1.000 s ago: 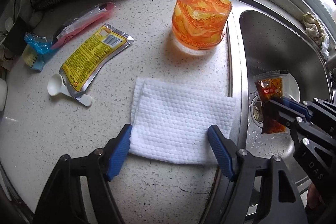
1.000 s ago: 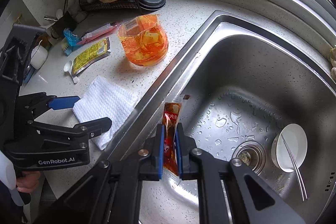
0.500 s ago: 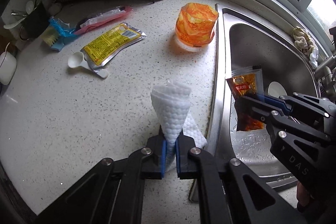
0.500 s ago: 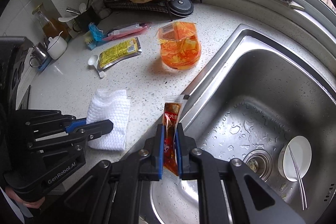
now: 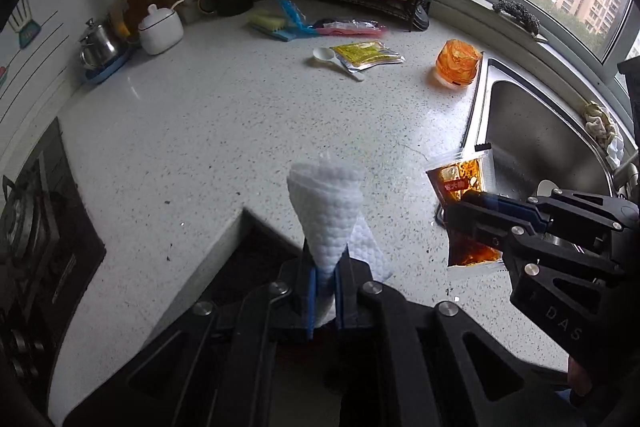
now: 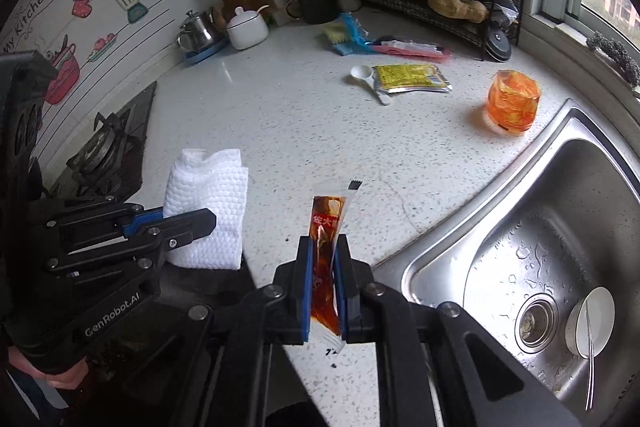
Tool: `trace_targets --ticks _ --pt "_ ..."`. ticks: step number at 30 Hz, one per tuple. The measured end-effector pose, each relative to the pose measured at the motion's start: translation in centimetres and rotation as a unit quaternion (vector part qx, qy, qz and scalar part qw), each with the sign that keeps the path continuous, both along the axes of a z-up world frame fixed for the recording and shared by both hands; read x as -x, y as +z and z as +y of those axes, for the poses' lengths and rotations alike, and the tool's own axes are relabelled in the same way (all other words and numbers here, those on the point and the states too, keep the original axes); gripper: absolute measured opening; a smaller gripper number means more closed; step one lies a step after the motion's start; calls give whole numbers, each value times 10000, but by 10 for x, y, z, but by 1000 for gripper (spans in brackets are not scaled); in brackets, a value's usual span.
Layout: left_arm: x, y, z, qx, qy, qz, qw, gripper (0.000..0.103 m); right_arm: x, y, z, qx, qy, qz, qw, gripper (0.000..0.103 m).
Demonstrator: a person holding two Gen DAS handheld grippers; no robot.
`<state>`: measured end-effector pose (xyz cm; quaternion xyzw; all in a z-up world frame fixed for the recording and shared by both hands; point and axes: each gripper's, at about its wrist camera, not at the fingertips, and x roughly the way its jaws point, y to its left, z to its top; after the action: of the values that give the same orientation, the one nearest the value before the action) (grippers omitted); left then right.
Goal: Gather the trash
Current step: 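Lower both tools over the red bin and release the tissue and packet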
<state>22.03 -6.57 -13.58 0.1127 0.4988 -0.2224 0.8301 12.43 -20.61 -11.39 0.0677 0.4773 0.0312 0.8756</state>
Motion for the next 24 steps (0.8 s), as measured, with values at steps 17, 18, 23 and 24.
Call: trace_targets --ticks 17,18,23,24 --pt "89 -61 119 47 1475 709 9865 6 35 -62 102 120 1209 571 9910 9" --pt "91 -69 122 66 1533 791 9850 6 35 -72 105 106 1259 612 9901 9" --pt "95 -123 130 -22 1653 1064 9805 6 33 -123 108 31 1304 884 9875 9" --pt "94 -133 131 -7 1645 1087 9804 6 31 -135 107 15 1307 938 9870 9"
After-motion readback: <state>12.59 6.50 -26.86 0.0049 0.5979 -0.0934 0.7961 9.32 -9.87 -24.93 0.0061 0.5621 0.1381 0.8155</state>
